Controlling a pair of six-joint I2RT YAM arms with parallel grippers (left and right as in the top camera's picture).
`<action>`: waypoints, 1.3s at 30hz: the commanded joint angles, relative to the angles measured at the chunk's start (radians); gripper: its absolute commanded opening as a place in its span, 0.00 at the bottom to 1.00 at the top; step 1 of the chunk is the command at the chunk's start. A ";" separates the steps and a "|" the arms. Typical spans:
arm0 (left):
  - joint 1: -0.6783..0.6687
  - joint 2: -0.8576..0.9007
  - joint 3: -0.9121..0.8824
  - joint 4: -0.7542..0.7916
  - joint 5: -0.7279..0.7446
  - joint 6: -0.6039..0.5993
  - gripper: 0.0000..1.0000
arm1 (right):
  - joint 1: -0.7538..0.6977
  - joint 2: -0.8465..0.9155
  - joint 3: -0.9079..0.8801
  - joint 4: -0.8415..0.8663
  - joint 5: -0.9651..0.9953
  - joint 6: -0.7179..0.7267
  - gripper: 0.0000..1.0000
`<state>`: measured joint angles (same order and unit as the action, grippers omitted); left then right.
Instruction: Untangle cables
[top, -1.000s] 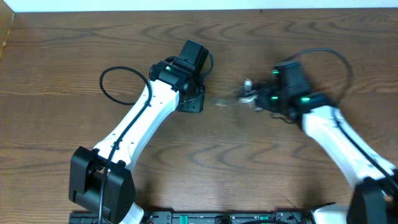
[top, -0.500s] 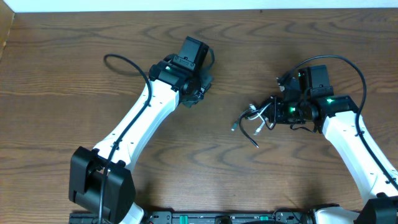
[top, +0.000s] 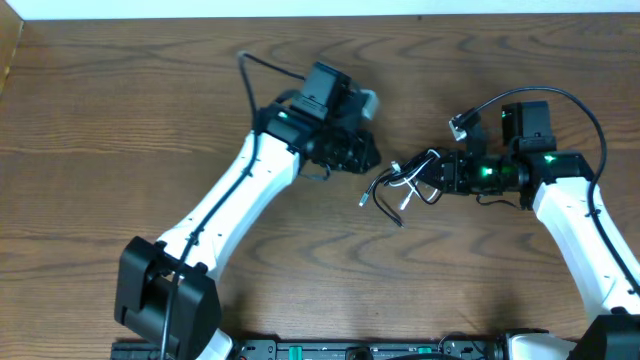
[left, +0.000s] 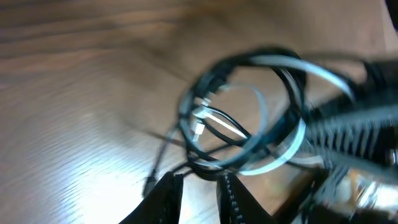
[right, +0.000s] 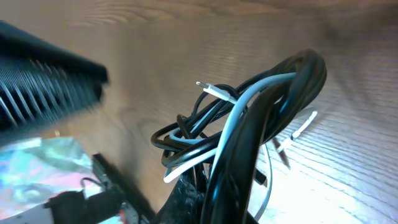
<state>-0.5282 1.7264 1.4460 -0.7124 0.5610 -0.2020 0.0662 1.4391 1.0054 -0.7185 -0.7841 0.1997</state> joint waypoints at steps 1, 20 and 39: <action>-0.048 -0.003 0.001 -0.001 0.039 0.165 0.24 | -0.026 -0.008 0.029 -0.006 -0.087 -0.016 0.01; -0.074 0.033 -0.004 0.019 0.021 0.340 0.48 | -0.040 -0.008 0.029 -0.014 -0.166 -0.015 0.01; -0.106 0.072 -0.018 0.041 0.006 0.340 0.08 | -0.080 -0.008 0.029 0.008 -0.230 -0.021 0.01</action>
<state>-0.6315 1.7805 1.4441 -0.6651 0.5739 0.1310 0.0078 1.4391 1.0069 -0.7139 -0.9581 0.1970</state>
